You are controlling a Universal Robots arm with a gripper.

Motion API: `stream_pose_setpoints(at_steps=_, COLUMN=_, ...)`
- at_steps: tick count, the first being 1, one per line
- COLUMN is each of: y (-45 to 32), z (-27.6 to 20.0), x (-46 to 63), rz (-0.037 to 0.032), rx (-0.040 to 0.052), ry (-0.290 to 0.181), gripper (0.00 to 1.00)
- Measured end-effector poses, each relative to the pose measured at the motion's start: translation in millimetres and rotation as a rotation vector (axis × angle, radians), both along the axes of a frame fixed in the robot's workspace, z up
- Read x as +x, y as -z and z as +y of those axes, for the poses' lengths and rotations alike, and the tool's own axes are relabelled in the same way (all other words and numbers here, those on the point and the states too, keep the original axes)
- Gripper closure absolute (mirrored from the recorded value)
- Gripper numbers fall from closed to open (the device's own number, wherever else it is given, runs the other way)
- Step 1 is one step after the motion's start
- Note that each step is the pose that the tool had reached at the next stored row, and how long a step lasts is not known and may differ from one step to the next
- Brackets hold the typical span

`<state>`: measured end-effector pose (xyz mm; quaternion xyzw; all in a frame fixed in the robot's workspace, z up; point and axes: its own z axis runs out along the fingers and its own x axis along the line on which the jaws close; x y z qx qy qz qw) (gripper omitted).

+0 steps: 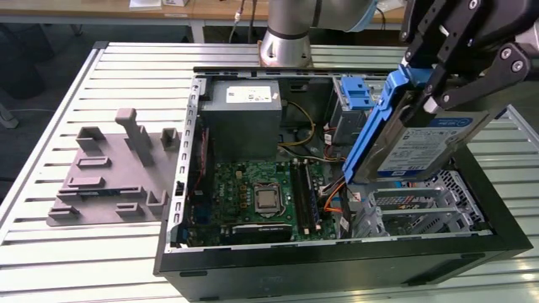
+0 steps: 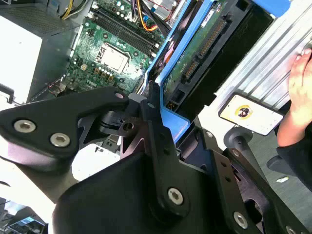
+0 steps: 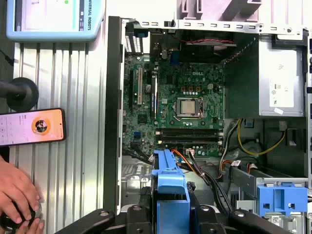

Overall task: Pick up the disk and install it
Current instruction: 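Insert the disk into the insertion slot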

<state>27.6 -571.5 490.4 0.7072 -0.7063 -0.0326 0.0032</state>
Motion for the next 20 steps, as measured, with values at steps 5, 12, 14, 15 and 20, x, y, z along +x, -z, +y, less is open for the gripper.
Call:
stream_pose_setpoints(at_steps=5, y=-7.6, z=0.0, x=0.0, rz=0.0000, rx=0.0021, ry=0.000, gripper=0.64)
stream_pose_setpoints(at_steps=12, y=-17.5, z=0.0, x=0.0, rz=0.0000, rx=0.0046, ry=0.000, gripper=0.64)
stream_pose_setpoints(at_steps=14, y=-20.4, z=0.0, x=0.0, rz=0.0000, rx=0.0053, ry=0.000, gripper=0.64)
stream_pose_setpoints(at_steps=15, y=-21.8, z=0.0, x=0.0, rz=0.0000, rx=0.0056, ry=0.000, gripper=0.64)
stream_pose_setpoints(at_steps=20, y=-28.8, z=0.0, x=0.0, rz=0.0000, rx=0.0075, ry=0.000, gripper=0.64)
